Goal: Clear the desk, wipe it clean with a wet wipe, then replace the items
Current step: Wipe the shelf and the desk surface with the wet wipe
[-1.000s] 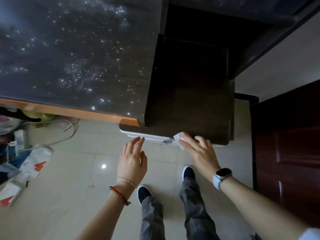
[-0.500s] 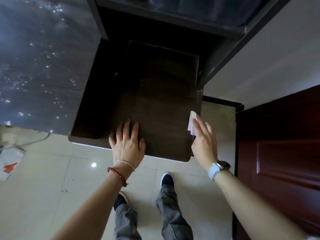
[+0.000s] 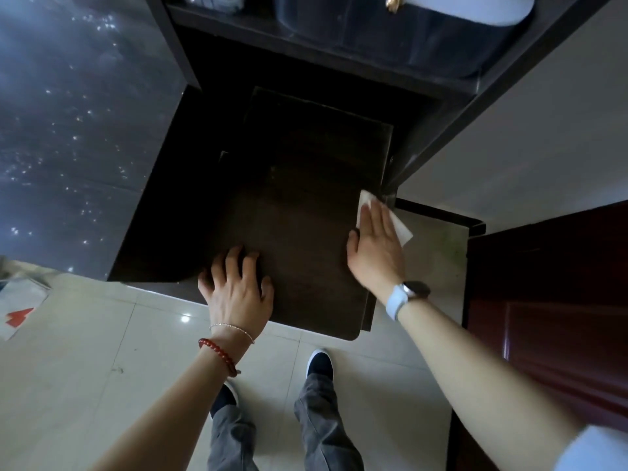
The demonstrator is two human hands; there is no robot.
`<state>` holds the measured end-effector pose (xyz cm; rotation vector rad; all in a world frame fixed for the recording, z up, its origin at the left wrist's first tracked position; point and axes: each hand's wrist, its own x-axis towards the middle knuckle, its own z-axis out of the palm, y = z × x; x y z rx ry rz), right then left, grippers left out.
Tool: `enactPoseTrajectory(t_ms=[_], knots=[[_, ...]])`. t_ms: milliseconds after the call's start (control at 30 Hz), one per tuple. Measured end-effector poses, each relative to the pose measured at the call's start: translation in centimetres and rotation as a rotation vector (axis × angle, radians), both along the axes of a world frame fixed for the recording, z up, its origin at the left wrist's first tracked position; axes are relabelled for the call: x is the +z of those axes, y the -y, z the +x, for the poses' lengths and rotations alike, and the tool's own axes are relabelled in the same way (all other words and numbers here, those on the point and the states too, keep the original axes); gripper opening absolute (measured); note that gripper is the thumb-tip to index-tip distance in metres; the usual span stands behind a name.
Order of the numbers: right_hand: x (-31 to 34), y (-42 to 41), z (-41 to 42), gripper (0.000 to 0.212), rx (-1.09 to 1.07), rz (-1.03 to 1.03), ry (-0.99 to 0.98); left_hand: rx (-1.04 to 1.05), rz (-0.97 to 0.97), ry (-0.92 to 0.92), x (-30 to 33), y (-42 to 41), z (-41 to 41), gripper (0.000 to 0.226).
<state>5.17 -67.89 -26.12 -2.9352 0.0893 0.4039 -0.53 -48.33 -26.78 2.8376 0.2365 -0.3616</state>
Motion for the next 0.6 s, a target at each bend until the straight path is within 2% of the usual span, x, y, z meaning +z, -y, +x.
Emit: enactPoseTrajectory(t_ms=[100,233,333,467,600], knots=[[0.5,-0.3,-2.4,0.056,0.17,-0.029,-0.032,-0.002,0.006,-0.023,0.2,0.3,1.1,0.051],[0.1,-1.5,0.7,0.057,0.211,-0.028,-0.07,0.023,-0.012,0.005,-0.2,0.0,4.2,0.06],[-0.1,-2.5,5.8,0.058,0.151,-0.027,-0.112,-0.014,-0.004,0.021,-0.6,-0.7,6.6,0.064],[0.1,-3.5,7.7,0.061,-0.121,0.019,-0.065,-0.057,0.037,0.016,-1.1,-1.1,8.0,0.056],[-0.4,-4.2,4.5,0.065,-0.007,-0.022,-0.047,-0.056,0.038,-0.009,-0.8,-1.3,8.0,0.065]])
